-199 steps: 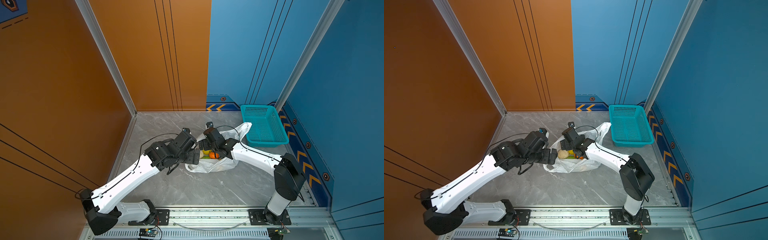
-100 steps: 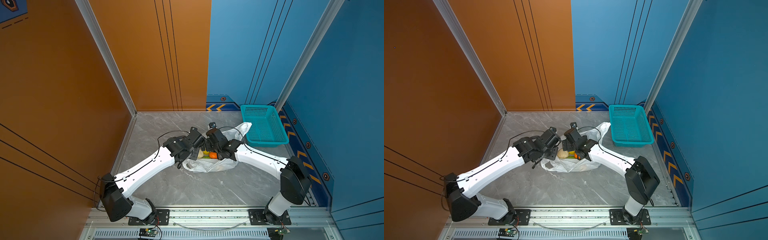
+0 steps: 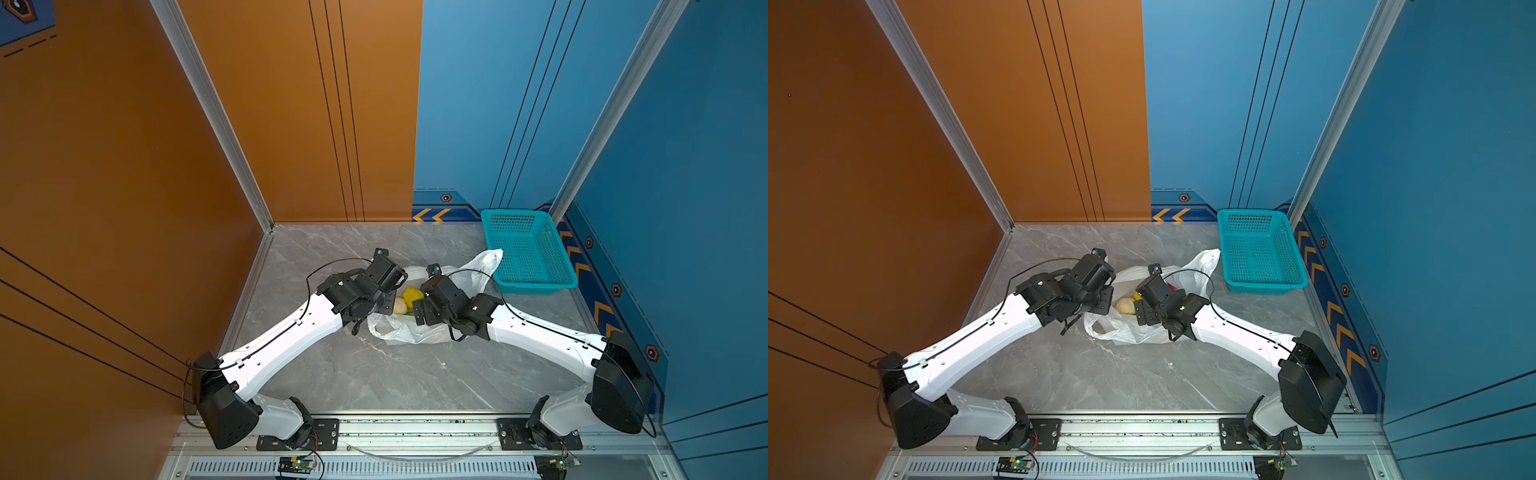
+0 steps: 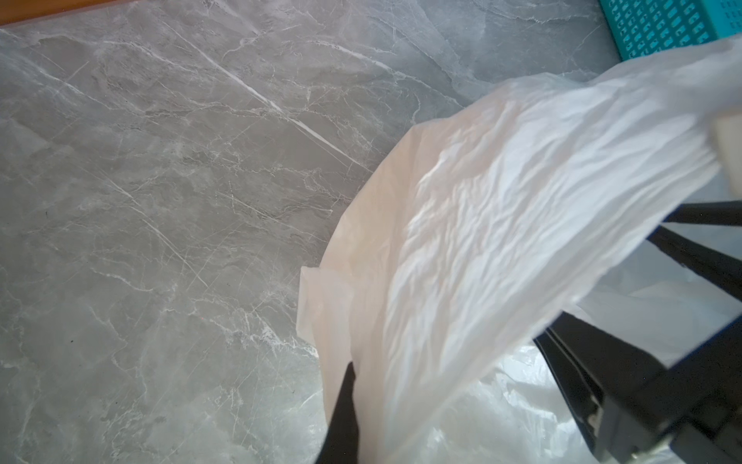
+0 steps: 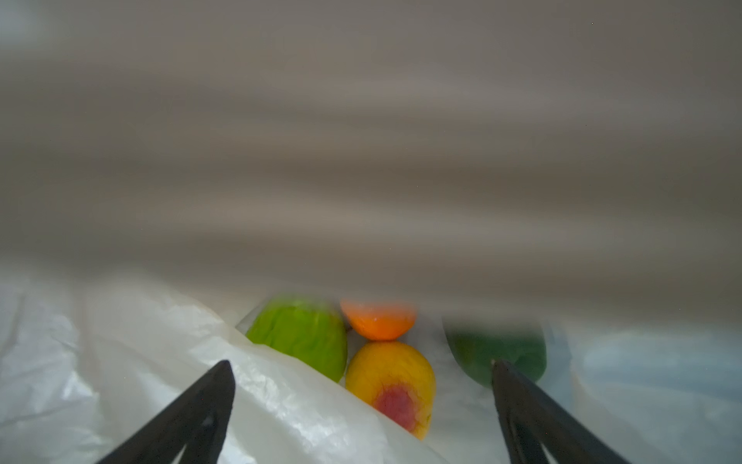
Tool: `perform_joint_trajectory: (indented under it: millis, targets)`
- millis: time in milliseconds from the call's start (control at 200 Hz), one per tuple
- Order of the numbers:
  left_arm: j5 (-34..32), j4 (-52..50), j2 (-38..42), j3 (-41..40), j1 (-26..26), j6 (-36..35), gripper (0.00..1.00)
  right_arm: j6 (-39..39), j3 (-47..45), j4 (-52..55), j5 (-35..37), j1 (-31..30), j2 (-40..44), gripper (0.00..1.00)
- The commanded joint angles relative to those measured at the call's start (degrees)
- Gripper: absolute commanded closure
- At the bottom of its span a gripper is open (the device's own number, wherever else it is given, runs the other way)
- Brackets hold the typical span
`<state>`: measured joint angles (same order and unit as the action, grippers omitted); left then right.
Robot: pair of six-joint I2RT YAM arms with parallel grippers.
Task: Untie the knot of the plastic bag and take out the fruit
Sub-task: Open the plastic bag at the center of the table.
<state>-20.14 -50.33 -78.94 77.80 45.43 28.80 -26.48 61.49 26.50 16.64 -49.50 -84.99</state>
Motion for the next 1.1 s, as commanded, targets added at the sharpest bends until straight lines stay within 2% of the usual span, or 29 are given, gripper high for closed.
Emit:
perform_joint_trajectory:
  millis: [0,310,486,616,776,946,1021,1097]
  targets:
    - [1.2,0.4,1.8,1.3,0.2,1.4,1.0,-3.4,-4.1,7.5,-0.6,-1.3,2.2,0.0]
    - [2.9,-0.6,4.8,-3.7,0.9,5.2,1.0,-12.6,-13.1,13.7,-0.1,-5.2,7.3,0.0]
    - [3.5,-0.4,5.7,-3.9,3.8,6.1,1.0,-11.1,-9.8,11.7,-2.4,-5.9,9.7,0.0]
    - [2.6,-0.4,5.9,-3.6,7.0,6.0,1.0,-10.5,-4.9,8.8,-3.7,-3.4,8.6,0.0]
    - [2.2,0.7,6.9,-4.3,8.9,6.2,1.0,-11.6,-2.1,0.5,-6.6,3.0,3.5,0.0]
    - [3.2,1.5,7.5,-5.8,10.2,6.2,1.0,-13.2,-3.7,-14.4,-1.7,8.4,0.8,0.0]
    - [3.5,1.5,7.3,-6.5,10.9,6.3,1.0,-12.7,-3.7,-18.9,4.8,8.9,0.1,0.0]
    - [3.5,1.5,7.4,-7.5,11.8,6.9,1.0,-11.5,-3.5,-21.6,11.6,11.8,0.0,0.0]
